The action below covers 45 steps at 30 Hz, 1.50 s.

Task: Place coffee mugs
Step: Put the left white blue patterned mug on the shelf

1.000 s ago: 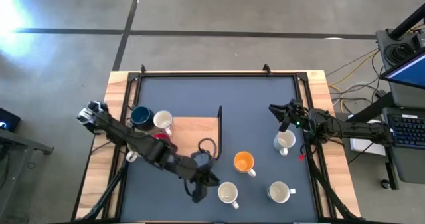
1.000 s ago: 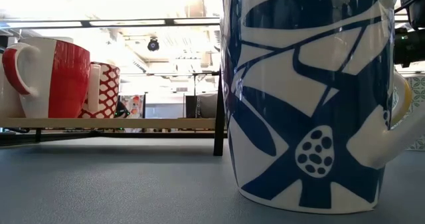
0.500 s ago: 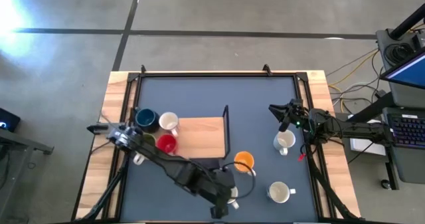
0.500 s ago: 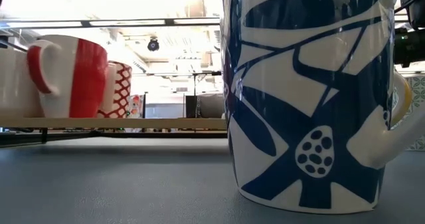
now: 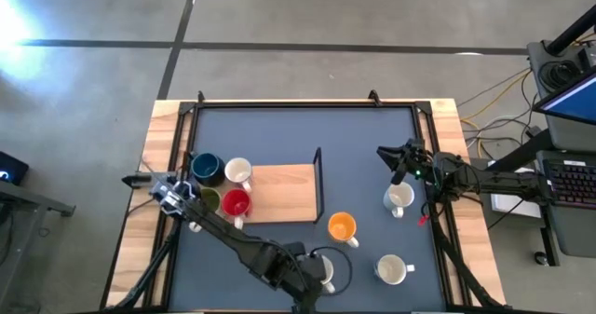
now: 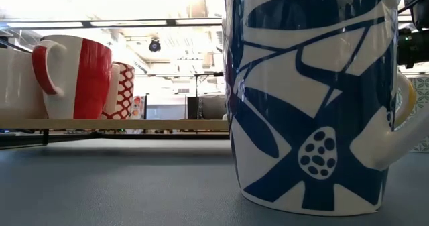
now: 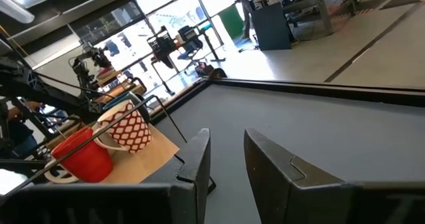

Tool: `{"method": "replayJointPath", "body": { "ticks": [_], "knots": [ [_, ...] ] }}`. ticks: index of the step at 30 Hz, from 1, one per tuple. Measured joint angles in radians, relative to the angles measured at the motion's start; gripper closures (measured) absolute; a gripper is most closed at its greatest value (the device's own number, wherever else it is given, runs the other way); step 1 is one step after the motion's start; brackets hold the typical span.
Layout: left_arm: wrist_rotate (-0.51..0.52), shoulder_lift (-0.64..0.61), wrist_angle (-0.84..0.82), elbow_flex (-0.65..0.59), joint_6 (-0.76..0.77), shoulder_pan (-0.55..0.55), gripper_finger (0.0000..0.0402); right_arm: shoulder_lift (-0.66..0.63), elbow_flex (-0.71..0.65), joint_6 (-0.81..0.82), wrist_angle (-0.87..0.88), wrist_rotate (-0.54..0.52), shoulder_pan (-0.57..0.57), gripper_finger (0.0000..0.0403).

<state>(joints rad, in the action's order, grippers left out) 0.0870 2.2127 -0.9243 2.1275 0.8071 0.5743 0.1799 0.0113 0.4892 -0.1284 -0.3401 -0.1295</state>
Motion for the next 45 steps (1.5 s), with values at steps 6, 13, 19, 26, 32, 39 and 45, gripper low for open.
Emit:
{"method": "replayJointPath", "body": {
  "ticks": [6,13,19,26,32,39,45],
  "knots": [
    [-0.003,0.044,-0.014,-0.001,-0.023,0.001,0.0286,0.0,0.0,0.0,0.0,0.0,0.0,0.0328],
    [0.002,0.058,-0.023,0.041,-0.069,0.001,0.0286,0.0,0.0,0.0,-0.002,0.0,0.0,0.0327],
    [0.01,0.068,-0.058,0.046,-0.158,-0.001,0.0286,0.0,0.0,0.0,-0.003,0.0,0.0,0.0323],
    [0.022,0.086,-0.052,0.05,-0.226,-0.005,0.0286,0.0,0.0,0.0,-0.003,0.0,0.0,0.0332],
    [0.038,0.087,-0.073,0.069,-0.227,-0.005,0.0286,0.0,0.0,0.0,-0.003,0.0,0.0,0.0335],
    [0.089,0.089,-0.064,0.073,-0.24,-0.009,0.0286,0.0,0.0,0.0,-0.003,0.0,0.0,0.0335],
    [0.092,0.09,-0.071,0.117,-0.247,-0.008,0.0286,0.0,0.0,0.0,-0.003,0.0,0.0,0.0335]
  ]
}}
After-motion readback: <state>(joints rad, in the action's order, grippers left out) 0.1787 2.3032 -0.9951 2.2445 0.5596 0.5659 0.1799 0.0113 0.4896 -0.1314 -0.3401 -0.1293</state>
